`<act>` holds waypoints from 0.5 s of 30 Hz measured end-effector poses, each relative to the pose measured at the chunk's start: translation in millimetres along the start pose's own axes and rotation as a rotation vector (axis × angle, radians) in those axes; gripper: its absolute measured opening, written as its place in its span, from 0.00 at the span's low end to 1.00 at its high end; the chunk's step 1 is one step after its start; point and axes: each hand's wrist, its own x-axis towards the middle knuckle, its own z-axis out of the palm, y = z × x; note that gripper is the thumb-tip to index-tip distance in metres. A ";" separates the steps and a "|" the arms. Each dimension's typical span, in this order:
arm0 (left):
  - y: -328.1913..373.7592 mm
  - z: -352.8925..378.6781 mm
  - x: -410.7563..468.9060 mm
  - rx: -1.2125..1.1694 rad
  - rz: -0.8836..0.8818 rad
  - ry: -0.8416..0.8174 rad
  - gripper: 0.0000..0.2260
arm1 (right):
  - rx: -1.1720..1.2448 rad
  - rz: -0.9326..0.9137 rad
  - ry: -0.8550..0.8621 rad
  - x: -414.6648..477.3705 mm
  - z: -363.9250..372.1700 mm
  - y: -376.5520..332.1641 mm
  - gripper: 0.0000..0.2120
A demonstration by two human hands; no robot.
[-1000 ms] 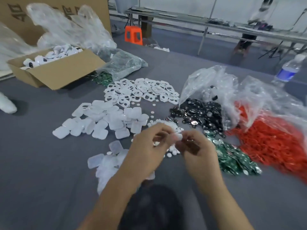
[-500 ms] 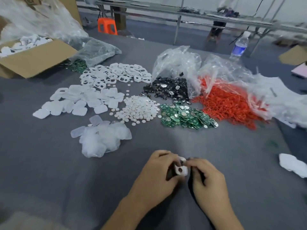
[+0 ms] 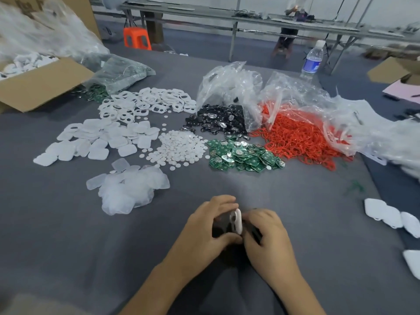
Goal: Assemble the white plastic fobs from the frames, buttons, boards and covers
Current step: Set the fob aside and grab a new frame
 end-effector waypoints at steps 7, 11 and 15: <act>5.8 5.4 0.2 0.306 0.091 -0.068 0.32 | 0.148 0.210 0.239 6.3 -4.8 15.3 0.12; 4.4 6.7 2.2 0.319 0.101 -0.087 0.35 | 0.045 0.295 0.357 56.9 -29.9 57.9 0.10; 3.1 7.4 1.9 0.341 0.092 -0.077 0.36 | -0.173 0.305 0.283 120.0 -51.1 102.7 0.14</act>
